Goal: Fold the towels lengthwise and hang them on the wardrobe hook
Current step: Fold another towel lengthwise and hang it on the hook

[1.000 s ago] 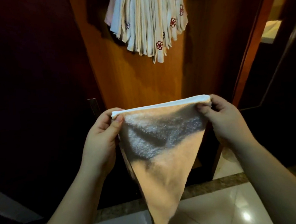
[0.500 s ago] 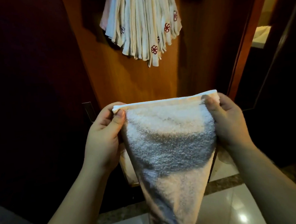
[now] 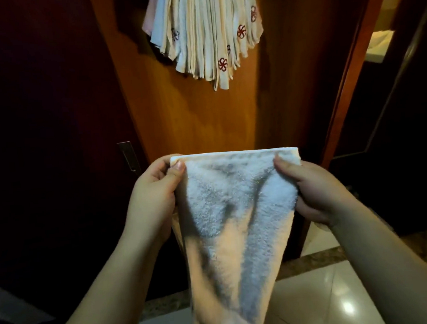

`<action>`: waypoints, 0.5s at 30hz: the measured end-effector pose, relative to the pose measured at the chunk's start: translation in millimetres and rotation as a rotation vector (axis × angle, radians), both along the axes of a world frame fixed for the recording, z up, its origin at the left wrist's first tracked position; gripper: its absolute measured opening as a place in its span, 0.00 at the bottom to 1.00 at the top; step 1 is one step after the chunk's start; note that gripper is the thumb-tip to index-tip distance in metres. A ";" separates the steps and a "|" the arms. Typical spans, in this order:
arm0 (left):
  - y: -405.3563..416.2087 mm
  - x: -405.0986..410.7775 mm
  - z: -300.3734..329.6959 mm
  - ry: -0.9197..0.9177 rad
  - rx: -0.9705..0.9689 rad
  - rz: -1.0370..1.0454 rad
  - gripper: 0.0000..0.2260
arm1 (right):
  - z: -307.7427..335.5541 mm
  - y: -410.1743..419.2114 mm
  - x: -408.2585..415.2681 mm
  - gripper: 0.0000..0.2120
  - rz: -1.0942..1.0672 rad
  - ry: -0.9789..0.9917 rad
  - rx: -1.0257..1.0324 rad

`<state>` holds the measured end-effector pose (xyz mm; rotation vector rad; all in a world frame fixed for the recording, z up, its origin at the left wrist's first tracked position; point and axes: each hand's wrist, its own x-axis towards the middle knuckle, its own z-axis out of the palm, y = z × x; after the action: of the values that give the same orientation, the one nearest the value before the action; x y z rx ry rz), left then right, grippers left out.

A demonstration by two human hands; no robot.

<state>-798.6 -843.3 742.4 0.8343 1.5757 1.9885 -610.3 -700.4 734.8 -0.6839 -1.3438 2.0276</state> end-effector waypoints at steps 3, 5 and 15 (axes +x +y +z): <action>3.3 17.8 -23.1 0.005 -0.050 0.163 0.09 | -11.3 -22.9 -9.8 0.14 -0.153 -0.088 0.016; 4.0 33.6 -34.9 -0.016 -0.075 0.228 0.09 | -22.8 -43.5 -18.3 0.12 -0.244 -0.138 0.045; -3.1 97.3 -37.6 -0.078 -0.007 0.136 0.05 | -45.9 -89.6 -28.0 0.06 -0.269 -0.329 0.449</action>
<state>-701.3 -846.4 704.7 0.6543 1.6323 2.0823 -638.3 -790.0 689.0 -0.9509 -1.7151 1.3753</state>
